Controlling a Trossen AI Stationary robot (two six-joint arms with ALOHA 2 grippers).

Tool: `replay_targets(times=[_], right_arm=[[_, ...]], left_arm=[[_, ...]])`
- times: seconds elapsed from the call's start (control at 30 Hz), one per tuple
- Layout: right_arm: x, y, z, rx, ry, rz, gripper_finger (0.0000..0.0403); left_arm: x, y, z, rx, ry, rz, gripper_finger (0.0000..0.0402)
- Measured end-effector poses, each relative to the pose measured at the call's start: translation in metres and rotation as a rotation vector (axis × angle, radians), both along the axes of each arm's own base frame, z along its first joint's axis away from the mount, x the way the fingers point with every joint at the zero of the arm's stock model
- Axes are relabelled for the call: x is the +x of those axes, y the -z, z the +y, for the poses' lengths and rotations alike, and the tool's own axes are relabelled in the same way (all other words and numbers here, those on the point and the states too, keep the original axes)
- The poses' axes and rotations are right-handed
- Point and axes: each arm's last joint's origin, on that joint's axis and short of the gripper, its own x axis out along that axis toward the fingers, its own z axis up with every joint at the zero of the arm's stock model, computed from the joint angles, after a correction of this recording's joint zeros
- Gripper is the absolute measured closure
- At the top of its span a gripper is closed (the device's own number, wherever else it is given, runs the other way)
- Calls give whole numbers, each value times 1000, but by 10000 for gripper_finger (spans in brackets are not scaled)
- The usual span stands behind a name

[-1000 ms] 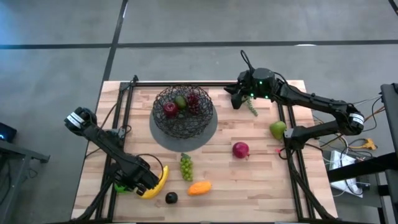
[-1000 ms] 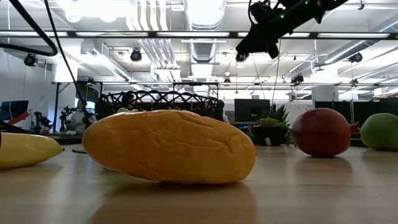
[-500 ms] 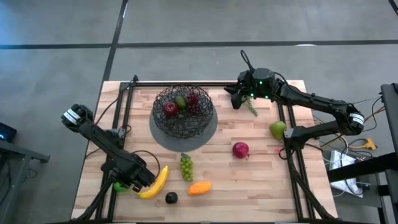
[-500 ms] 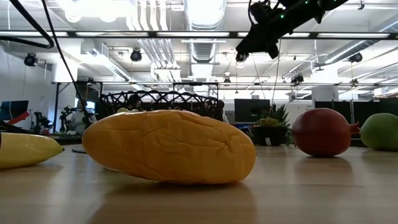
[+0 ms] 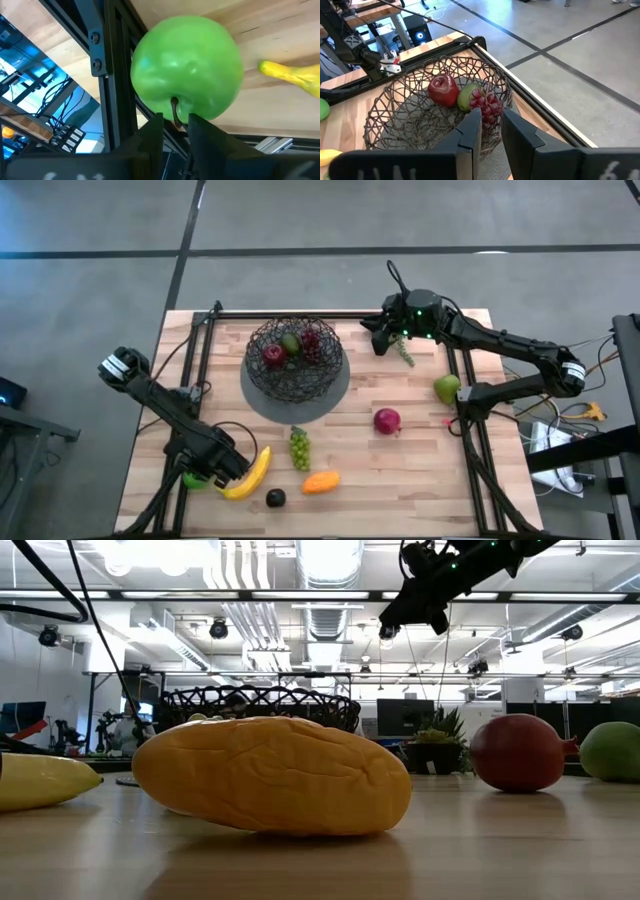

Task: Build produce basket
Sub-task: Put the green apple into the black wire basket

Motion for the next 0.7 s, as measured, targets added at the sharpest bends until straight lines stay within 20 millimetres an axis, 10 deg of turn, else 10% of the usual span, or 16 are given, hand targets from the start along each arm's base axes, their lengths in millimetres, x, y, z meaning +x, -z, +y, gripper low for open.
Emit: replay_targets(times=[0.23,0.7], right_arm=[[0,0,0,0,0,0,342],[0,0,0,-2,-1,0,345]], left_arm=[[0,1,0,-5,16,-8,396],[5,-41,-1,-69,38,-199,401]])
